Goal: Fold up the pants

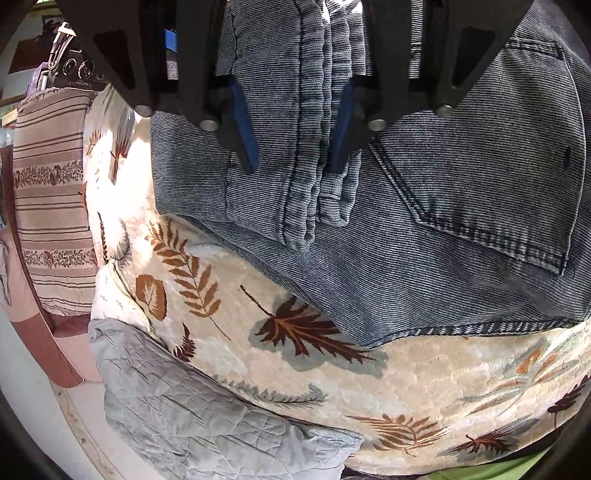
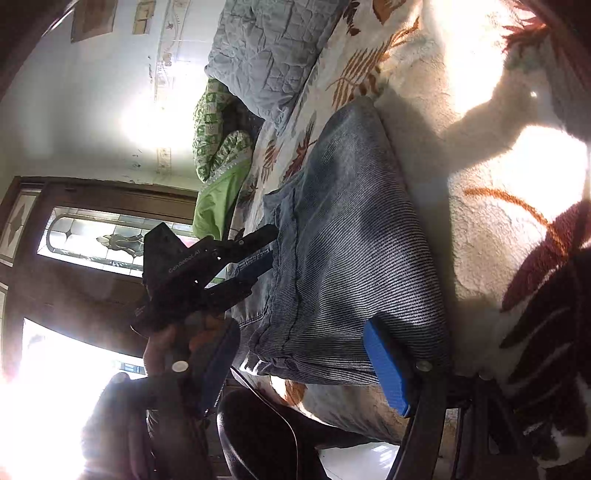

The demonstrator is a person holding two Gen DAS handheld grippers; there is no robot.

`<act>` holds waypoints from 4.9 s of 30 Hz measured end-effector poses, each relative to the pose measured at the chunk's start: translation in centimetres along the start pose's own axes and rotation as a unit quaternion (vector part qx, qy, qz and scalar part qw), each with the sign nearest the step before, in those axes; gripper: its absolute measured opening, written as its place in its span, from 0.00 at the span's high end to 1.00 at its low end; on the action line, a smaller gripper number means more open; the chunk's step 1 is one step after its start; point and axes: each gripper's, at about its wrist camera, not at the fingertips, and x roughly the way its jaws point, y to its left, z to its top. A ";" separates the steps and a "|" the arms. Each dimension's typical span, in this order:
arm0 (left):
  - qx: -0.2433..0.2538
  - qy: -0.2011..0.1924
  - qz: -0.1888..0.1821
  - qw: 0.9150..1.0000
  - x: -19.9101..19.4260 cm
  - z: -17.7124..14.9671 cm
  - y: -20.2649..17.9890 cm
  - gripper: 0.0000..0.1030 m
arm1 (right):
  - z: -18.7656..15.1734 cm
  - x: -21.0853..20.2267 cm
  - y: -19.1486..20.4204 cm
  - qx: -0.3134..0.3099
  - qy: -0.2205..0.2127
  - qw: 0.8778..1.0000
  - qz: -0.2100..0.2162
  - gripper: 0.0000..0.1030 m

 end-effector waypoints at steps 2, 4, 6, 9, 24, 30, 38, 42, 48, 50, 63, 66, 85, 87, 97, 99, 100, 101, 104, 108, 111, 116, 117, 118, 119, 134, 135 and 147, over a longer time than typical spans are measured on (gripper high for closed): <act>0.001 -0.001 0.012 1.000 -0.1 0.0 0.3 0.94 | 0.0 0.0 0.0 0.000 0.000 1.000 0.000 0.29; -0.009 -0.011 0.023 1.000 -0.6 -0.4 0.7 0.96 | -0.1 0.0 0.0 -0.001 0.001 1.000 -0.001 0.29; -0.016 -0.047 0.042 0.998 -2.0 -1.4 0.6 0.96 | -0.1 0.0 0.2 -0.006 0.003 1.000 -0.005 0.29; 0.015 -0.080 0.071 0.994 -3.5 -3.0 -1.0 0.96 | -0.3 0.1 1.2 -0.031 0.006 0.999 -0.029 0.29; 0.009 -0.020 0.055 0.998 -0.6 -2.4 0.7 0.93 | 6.5 2.9 1.4 0.034 0.029 0.995 -0.086 0.30; 0.051 -0.069 -0.001 0.996 -6.1 -4.3 -1.9 0.82 | 6.5 2.3 0.9 0.031 0.011 0.997 -0.071 0.31; 0.093 -0.012 0.042 0.995 -1.8 -8.1 -2.7 0.75 | 8.0 1.1 3.0 0.013 0.010 0.998 -0.057 0.30; 0.092 -0.013 0.040 0.995 -1.9 -8.1 -2.8 0.75 | 11.5 1.2 4.2 0.004 -0.016 0.999 -0.041 0.29; 0.082 -0.020 0.021 0.996 -2.6 -8.2 -2.3 0.75 | 14.6 4.3 -0.2 0.053 -0.010 0.997 -0.061 0.29; 0.076 -0.018 0.012 0.997 -2.8 -8.1 -2.1 0.75 | 14.0 3.7 1.4 0.020 -0.006 0.997 -0.080 0.29; 0.023 -0.106 -0.065 0.992 -10.6 -9.0 0.7 0.36 | 4.6 0.9 3.7 -0.048 0.016 0.989 -0.141 0.27; -0.068 -0.187 -0.069 0.978 -15.2 -11.2 6.1 0.26 | 3.6 1.8 6.6 -0.096 0.024 0.986 -0.135 0.27; -0.393 -0.206 -0.174 0.879 -12.4 -14.1 23.9 0.25 | -2.3 17.9 12.3 -0.117 0.154 0.975 -0.113 0.27; -0.389 -0.209 -0.168 0.881 -12.6 -13.4 24.1 0.26 | -2.4 19.1 11.6 -0.112 0.160 0.972 -0.135 0.26; -0.342 -0.211 -0.092 0.911 -13.0 -12.6 23.6 0.85 | -1.7 20.7 13.3 -0.111 0.157 0.972 -0.137 0.26; -0.316 -0.222 -0.072 0.920 -13.7 -12.1 22.6 0.87 | -1.6 22.4 11.4 -0.090 0.186 0.966 -0.154 0.25; -0.304 -0.228 -0.064 0.923 -14.1 -11.9 22.1 0.87 | -1.1 22.2 11.5 -0.081 0.181 0.969 -0.148 0.25; -0.293 -0.235 -0.059 0.925 -14.5 -11.8 21.6 0.87 | -0.8 21.9 11.8 -0.070 0.183 0.970 -0.146 0.25; -0.270 -0.246 -0.044 0.930 -15.3 -11.3 20.6 0.87 | -0.4 20.3 13.5 -0.078 0.152 0.978 -0.116 0.25; -0.262 -0.245 -0.029 0.933 -15.6 -10.7 20.0 0.87 | -1.4 22.8 11.3 -0.059 0.206 0.967 -0.139 0.25; -0.238 -0.249 -0.016 0.939 -16.4 -10.0 19.0 0.87 | -0.8 21.4 12.3 -0.053 0.182 0.975 -0.118 0.25; -0.157 -0.276 0.014 0.948 -18.1 -8.4 14.1 0.87 | -0.1 15.0 12.8 -0.065 0.126 0.987 -0.078 0.25; -0.137 -0.282 0.019 0.950 -18.3 -8.1 12.7 0.87 | 0.0 13.5 12.3 -0.061 0.112 0.989 -0.076 0.25; -0.114 -0.287 0.025 0.951 -18.5 -7.8 11.2 0.87 | 0.2 12.0 11.7 -0.058 0.099 0.990 -0.077 0.25; -0.091 -0.291 0.029 0.952 -18.5 -7.6 9.7 0.88 | 0.3 10.4 11.0 -0.055 0.084 0.992 -0.079 0.25; 0.208 -0.161 0.016 0.965 -5.1 -11.0 -13.5 0.91 | 1.8 -9.9 2.3 0.013 -0.110 0.993 -0.051 0.25; 0.220 -0.121 0.027 0.968 -2.6 -11.6 -13.9 0.91 | 1.8 -10.8 1.7 0.016 -0.116 0.992 -0.052 0.25; 0.161 -0.184 -0.057 0.968 -10.7 -11.6 -9.2 0.30 | 1.9 -10.1 1.0 0.015 -0.102 0.994 -0.036 0.25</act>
